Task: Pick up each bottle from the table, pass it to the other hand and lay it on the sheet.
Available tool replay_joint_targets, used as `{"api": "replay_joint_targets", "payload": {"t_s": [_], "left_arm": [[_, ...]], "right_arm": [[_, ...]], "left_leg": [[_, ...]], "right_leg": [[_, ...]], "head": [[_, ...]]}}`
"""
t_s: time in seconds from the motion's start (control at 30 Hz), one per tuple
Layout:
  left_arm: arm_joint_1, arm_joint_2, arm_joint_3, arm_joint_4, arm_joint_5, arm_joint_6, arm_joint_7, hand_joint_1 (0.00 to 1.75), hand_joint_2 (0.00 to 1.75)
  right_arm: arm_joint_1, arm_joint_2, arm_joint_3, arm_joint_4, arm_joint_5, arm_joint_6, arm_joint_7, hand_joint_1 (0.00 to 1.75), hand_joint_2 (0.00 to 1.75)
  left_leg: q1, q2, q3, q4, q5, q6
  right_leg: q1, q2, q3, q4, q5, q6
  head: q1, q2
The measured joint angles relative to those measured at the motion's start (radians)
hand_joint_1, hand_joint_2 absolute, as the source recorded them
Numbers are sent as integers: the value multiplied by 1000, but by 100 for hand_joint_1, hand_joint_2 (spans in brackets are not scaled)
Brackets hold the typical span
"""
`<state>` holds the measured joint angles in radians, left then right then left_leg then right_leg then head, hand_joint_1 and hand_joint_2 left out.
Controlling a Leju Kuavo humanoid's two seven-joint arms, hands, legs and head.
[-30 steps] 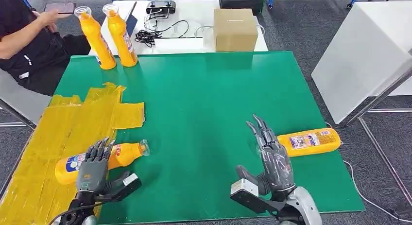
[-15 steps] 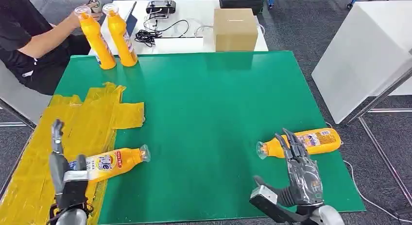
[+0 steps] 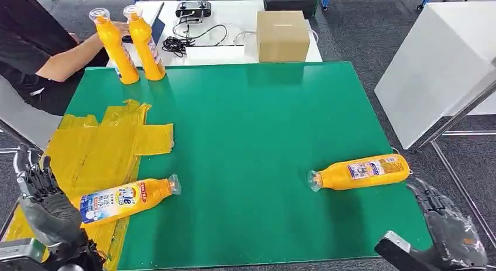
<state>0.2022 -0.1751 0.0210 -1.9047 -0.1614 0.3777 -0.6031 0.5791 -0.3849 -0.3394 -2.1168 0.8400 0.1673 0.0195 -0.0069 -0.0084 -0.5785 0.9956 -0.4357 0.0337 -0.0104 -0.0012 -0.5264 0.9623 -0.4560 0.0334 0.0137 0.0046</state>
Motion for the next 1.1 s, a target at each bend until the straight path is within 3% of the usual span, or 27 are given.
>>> {"api": "replay_joint_targets", "payload": {"t_s": [0.2,0.4,0.57,1.1], "left_arm": [[-16,0,-29,0,-5,-1,8,0,0],[-28,2,-48,2,14,-13,13,0,0],[-52,5,-75,16,16,-13,14,0,0],[-70,14,-96,24,26,-16,29,0,0]], "right_arm": [[-87,-21,-125,101,47,76,-12,0,175],[-192,-48,-131,223,84,84,-2,0,175],[-314,-77,-36,375,104,42,30,0,175],[-510,-109,222,588,120,4,70,0,175]], "left_leg": [[0,2,0,0,0,0],[0,2,0,0,0,0],[0,2,1,0,1,0],[0,2,0,0,1,0]], "right_leg": [[0,1,1,0,0,0],[0,1,2,0,0,0],[0,1,2,0,1,0],[0,1,2,0,0,0]], "head": [[0,0],[0,0],[0,0],[0,0]]}}
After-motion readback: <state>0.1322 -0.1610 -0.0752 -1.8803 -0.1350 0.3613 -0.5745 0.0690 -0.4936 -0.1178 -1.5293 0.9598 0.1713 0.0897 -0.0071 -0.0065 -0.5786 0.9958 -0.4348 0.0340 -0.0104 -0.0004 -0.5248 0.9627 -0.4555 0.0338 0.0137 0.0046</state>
